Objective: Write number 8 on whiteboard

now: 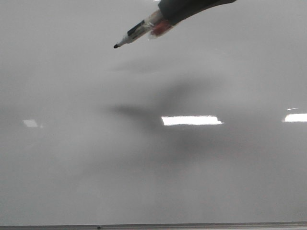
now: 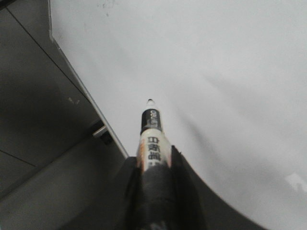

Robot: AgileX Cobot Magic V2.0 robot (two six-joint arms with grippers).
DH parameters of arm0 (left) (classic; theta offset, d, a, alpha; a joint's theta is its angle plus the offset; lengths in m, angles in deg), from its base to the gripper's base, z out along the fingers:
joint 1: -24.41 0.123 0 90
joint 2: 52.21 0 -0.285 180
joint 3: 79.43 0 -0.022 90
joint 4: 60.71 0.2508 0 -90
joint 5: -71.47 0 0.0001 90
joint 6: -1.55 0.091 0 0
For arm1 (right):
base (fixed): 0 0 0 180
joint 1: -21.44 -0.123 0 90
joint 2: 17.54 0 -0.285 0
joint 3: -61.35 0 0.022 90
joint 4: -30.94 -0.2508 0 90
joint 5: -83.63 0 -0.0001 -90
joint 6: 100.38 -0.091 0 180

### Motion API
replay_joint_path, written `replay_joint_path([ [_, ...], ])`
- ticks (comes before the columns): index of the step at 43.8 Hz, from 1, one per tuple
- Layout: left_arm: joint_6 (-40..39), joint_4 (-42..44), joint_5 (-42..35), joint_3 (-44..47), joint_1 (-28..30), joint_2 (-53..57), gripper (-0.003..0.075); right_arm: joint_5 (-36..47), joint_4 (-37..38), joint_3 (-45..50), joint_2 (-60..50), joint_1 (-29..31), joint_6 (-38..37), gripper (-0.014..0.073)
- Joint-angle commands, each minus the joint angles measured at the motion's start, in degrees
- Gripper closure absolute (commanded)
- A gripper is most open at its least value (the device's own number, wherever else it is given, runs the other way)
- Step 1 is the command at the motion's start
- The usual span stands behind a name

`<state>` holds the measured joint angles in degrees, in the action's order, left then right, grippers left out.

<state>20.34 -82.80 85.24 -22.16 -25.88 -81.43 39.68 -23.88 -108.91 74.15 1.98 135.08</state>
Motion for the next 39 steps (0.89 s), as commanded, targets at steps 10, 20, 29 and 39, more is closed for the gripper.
replay_joint_path([
  [10, -0.66, -0.99, -4.77, -1.59, -0.01, -0.21, 0.0741, 6.17, -3.85, -13.21, 11.32, -2.02, 0.28, 0.0664],
  [20, -0.66, -0.99, -4.77, -1.59, -0.01, -0.32, 0.0741, 9.76, -4.43, -15.16, 16.16, -4.50, 0.28, 0.0664],
  [29, -0.66, -0.99, -4.77, -1.59, -0.01, -0.32, 0.0741, 8.40, -3.49, -15.16, 17.67, -5.54, 0.39, 0.0664],
  [39, -0.66, -0.99, -4.77, -1.59, -0.01, -0.32, 0.0741, 5.67, 0.90, -14.54, 17.74, -5.35, -1.49, 0.0654],
])
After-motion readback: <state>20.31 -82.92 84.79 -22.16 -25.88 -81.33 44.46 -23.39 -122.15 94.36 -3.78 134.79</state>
